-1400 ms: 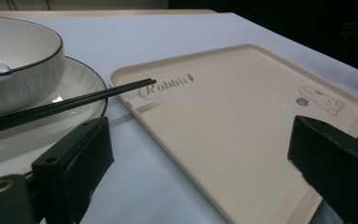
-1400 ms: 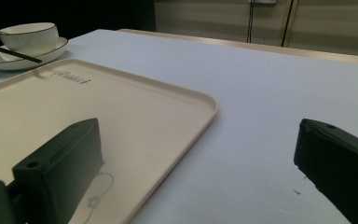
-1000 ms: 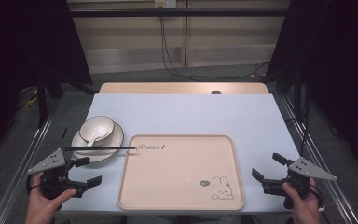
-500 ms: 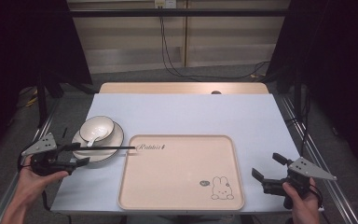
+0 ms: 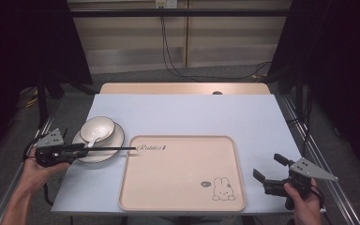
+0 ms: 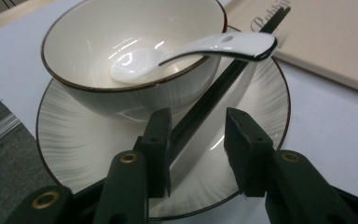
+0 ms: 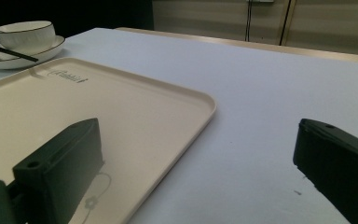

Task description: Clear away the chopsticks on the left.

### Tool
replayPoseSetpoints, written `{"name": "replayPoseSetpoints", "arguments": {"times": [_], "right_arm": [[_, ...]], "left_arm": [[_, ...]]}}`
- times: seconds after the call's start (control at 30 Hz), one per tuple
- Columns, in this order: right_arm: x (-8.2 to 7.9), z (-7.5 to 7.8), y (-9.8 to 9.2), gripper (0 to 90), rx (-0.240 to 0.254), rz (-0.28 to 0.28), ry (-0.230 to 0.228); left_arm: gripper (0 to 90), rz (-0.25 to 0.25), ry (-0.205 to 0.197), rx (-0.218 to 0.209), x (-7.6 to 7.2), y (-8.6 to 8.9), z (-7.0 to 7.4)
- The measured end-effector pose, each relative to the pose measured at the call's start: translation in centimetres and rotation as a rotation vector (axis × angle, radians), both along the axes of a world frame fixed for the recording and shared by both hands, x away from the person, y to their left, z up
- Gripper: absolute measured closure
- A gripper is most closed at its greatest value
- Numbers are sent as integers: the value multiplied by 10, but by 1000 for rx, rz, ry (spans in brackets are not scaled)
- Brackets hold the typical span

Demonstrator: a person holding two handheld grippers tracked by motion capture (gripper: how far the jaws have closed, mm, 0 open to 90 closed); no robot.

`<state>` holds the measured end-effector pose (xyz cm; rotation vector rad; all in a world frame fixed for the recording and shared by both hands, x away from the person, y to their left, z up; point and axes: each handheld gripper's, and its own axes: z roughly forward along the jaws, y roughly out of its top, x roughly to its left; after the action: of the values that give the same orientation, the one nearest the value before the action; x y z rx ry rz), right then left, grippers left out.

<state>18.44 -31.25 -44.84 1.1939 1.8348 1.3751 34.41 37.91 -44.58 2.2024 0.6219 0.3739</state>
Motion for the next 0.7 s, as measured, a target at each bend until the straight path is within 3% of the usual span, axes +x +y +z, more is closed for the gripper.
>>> {"name": "replayPoseSetpoints", "arguments": {"times": [0.23, 0.27, 0.47, 0.53, 0.6, 0.63, 0.7], "right_arm": [[0, 0, 0, 10, 5, -1, 5], [0, 0, 0, 11, 3, 1, 5], [0, 0, 0, 11, 3, 2, 5], [0, 0, 0, 11, 4, 0, 6], [0, 0, 0, 11, 3, -2, 5], [0, -1, 1, 11, 4, -3, 7], [0, -1, 1, 11, 3, -4, 7]], "left_arm": [[646, -10, 1, 16, 4, -4, -4], [649, -28, 10, 36, 4, -6, -6], [692, -51, 16, 51, 3, -10, -7], [692, -76, 24, 84, 4, -14, -5], [692, -78, 28, 81, 3, -16, -6], [694, -99, 39, 123, 4, -18, -6], [732, -119, 49, 125, 5, -20, -8]]}}
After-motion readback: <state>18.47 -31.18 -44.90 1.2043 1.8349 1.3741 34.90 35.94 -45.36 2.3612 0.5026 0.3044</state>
